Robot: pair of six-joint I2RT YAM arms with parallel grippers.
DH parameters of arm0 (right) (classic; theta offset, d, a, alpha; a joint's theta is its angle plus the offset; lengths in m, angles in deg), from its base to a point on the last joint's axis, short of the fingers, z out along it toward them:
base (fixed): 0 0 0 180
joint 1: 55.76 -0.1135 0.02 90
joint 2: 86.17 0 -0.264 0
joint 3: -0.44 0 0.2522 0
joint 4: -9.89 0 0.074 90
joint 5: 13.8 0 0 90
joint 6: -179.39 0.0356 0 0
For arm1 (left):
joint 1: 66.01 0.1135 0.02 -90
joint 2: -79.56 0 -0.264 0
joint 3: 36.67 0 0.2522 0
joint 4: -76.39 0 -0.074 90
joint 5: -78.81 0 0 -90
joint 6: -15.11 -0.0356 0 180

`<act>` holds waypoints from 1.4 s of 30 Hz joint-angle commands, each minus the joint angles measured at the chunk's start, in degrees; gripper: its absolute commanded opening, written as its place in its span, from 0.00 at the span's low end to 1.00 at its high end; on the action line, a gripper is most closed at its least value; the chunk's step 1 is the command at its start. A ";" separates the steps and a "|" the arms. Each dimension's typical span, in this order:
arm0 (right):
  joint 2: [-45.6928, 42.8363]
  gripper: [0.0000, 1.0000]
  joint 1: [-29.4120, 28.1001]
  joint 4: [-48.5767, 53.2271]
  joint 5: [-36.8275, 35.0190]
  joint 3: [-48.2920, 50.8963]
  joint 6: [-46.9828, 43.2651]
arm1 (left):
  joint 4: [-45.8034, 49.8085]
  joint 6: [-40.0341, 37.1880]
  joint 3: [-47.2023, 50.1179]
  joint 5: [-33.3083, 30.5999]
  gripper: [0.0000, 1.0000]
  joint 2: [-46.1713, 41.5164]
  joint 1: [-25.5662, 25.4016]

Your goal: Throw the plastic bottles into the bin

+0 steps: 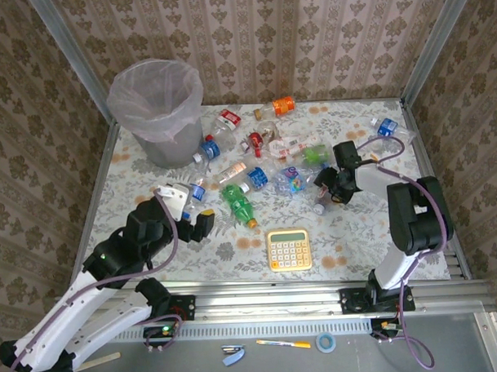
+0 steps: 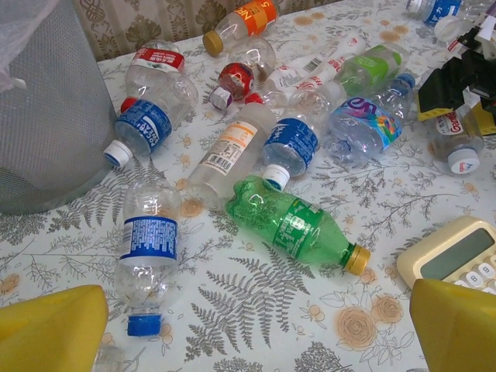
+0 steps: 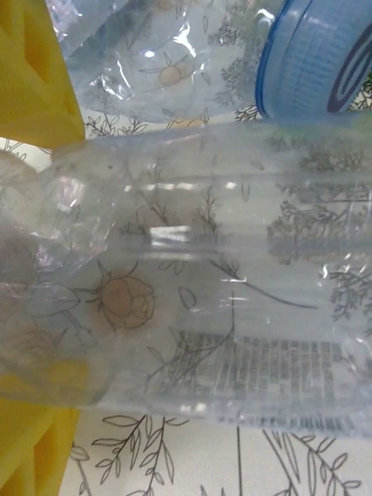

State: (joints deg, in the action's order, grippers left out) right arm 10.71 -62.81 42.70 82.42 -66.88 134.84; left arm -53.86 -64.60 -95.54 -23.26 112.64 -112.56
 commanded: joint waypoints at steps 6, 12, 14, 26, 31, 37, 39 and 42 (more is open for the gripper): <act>-4.68 0.59 -2.14 -1.09 -0.51 5.93 1.07 | 0.69 -0.04 -1.43 -0.34 1.00 -0.34 -0.54; -10.70 0.52 -3.68 -0.20 -1.25 8.68 0.25 | -0.49 0.50 -1.30 1.20 1.00 -0.03 -0.46; -13.83 0.50 -4.11 0.30 -1.56 9.72 0.08 | -0.99 0.59 -1.27 2.14 1.00 0.32 -0.50; -34.74 0.48 -7.12 7.07 -1.57 9.06 -1.37 | -16.44 0.61 1.54 17.11 1.00 4.63 -0.65; -38.95 0.48 -8.70 9.05 -0.87 6.96 -2.64 | -25.90 -0.19 2.21 22.44 1.00 9.45 -2.15; -41.24 0.47 -12.59 7.90 -1.03 3.17 -4.31 | -36.89 -3.00 1.42 25.33 1.00 18.61 -8.23; -41.17 0.47 -14.41 6.89 -1.36 1.81 -4.57 | -39.85 -3.26 0.54 25.95 1.00 22.41 -10.05; -40.48 0.47 -17.27 5.29 -2.16 -0.17 -4.90 | -43.52 -2.10 -1.59 26.85 1.00 29.02 -11.91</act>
State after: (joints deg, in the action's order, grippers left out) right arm -29.46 -78.24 49.45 81.37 -64.32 131.19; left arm -90.27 -65.94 -94.55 1.15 138.11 -123.31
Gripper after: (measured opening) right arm 0.471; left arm 0.997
